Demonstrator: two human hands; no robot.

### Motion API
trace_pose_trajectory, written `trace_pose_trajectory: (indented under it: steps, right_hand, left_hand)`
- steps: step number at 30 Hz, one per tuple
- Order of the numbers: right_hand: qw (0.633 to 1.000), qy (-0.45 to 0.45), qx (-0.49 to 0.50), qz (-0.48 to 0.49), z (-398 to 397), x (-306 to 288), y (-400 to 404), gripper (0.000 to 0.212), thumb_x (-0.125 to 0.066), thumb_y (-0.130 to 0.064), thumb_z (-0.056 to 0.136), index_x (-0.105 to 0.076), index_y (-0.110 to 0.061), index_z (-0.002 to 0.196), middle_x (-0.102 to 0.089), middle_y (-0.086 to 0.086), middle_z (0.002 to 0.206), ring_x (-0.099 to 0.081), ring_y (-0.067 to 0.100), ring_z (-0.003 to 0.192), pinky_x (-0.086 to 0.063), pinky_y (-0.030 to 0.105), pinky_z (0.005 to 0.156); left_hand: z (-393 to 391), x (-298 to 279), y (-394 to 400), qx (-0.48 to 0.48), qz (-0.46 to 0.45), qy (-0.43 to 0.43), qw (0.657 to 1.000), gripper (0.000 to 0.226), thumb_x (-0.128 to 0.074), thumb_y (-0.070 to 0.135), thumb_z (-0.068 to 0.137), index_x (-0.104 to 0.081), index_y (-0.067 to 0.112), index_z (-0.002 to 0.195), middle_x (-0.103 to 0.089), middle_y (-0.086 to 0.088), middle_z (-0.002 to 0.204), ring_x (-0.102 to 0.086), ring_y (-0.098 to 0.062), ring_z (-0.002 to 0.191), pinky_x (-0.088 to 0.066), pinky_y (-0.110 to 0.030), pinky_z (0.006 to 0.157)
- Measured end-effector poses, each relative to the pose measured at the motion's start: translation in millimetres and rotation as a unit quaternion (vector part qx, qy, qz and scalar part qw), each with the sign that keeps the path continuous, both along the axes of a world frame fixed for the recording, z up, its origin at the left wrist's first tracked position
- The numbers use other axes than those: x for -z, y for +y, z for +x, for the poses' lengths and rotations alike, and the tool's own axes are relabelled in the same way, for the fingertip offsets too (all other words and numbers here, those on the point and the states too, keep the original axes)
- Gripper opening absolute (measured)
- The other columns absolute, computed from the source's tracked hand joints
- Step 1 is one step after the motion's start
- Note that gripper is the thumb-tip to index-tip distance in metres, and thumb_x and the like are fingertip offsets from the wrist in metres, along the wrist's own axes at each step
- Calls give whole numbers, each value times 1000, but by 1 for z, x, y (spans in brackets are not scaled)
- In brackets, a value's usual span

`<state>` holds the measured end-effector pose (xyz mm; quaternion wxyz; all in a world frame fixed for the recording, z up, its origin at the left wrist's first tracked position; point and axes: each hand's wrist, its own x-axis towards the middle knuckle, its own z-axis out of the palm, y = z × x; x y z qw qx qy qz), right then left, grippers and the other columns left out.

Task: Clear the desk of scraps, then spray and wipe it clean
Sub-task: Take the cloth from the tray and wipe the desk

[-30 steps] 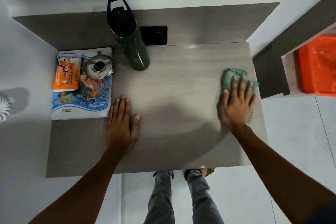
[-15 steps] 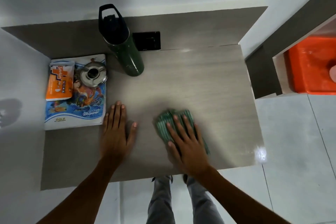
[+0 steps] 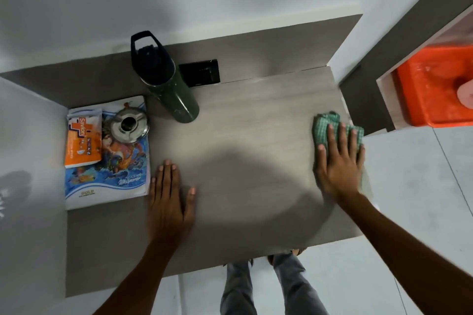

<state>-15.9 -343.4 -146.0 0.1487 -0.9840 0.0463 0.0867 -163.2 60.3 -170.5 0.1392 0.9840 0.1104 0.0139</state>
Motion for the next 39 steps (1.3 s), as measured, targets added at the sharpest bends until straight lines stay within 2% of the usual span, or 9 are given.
trace_pose_trajectory:
  steps: [4, 8, 13, 19, 24, 27, 29, 33, 39]
  right_hand:
    - [999, 21, -19, 18, 69, -5, 60, 67, -18, -51, 115, -9, -25, 177, 0, 9, 185, 7, 36, 171, 0, 65, 136]
    - [993, 26, -110, 38, 84, -7, 140, 65, -20, -48, 118, -2, -29, 177, 6, 5, 185, 12, 35, 171, 4, 65, 136]
    - [971, 21, -236, 29, 18, 3, 193, 64, -25, -47, 118, -7, -28, 177, 1, 7, 185, 5, 37, 171, -4, 65, 135]
    - [956, -28, -292, 29, -101, 16, 129, 64, -30, -48, 116, -22, -27, 175, -14, 6, 184, -10, 36, 171, -20, 65, 134]
    - [983, -3, -182, -17, -151, 14, 3, 64, -22, -51, 117, -15, -29, 176, -8, 2, 186, -7, 34, 172, -20, 69, 133]
    - [994, 26, -95, -48, -151, 2, -59, 66, -13, -53, 116, -19, -26, 176, -10, 4, 185, -7, 32, 172, -22, 68, 132]
    - [996, 33, -63, -46, -138, -2, -79, 67, -16, -53, 115, -18, -25, 176, -9, 3, 185, -7, 30, 172, -23, 65, 132]
    - [1000, 21, 11, 7, -84, -4, -75, 66, -22, -47, 115, -18, -24, 176, -12, 5, 185, -11, 29, 172, -21, 64, 134]
    - [1000, -1, 24, 8, 24, 3, -17, 69, -16, -55, 114, -10, -24, 177, -5, 9, 185, -1, 34, 172, -8, 64, 136]
  left_hand:
    - [-1, 0, 1, 2, -3, 10, 1000, 78, -29, 59, 112, -10, 18, 175, -8, -3, 185, -7, -21, 173, -17, -48, 140]
    - [0, -4, -2, -8, -5, 2, 1000, 76, -33, 55, 112, -17, 14, 174, -16, -5, 184, -11, -22, 172, -18, -47, 140]
    - [2, -10, -5, -4, 10, -5, 1000, 66, -35, 36, 112, -30, 5, 170, -26, -14, 180, -23, -30, 170, -25, -54, 137]
    - [2, -14, -8, 4, 17, -11, 1000, 64, -34, 31, 112, -31, 1, 169, -27, -16, 180, -26, -33, 168, -25, -55, 136]
    - [3, -10, -6, -8, 15, 4, 1000, 66, -31, 38, 113, -29, 4, 170, -26, -14, 180, -24, -32, 169, -25, -56, 136]
    - [3, -11, -9, -14, 15, 0, 1000, 67, -31, 38, 113, -30, 3, 169, -27, -15, 180, -25, -32, 169, -25, -55, 136]
    - [2, -12, -11, -16, 11, -2, 1000, 67, -32, 38, 113, -30, 3, 169, -27, -15, 180, -25, -32, 169, -25, -55, 136]
    - [1, -13, -10, -15, 10, -2, 1000, 66, -34, 37, 113, -31, 3, 169, -28, -15, 179, -26, -33, 168, -25, -56, 136]
    - [3, -17, -11, -21, -3, 16, 1000, 67, -32, 39, 112, -27, 7, 171, -24, -13, 181, -20, -29, 170, -20, -52, 138]
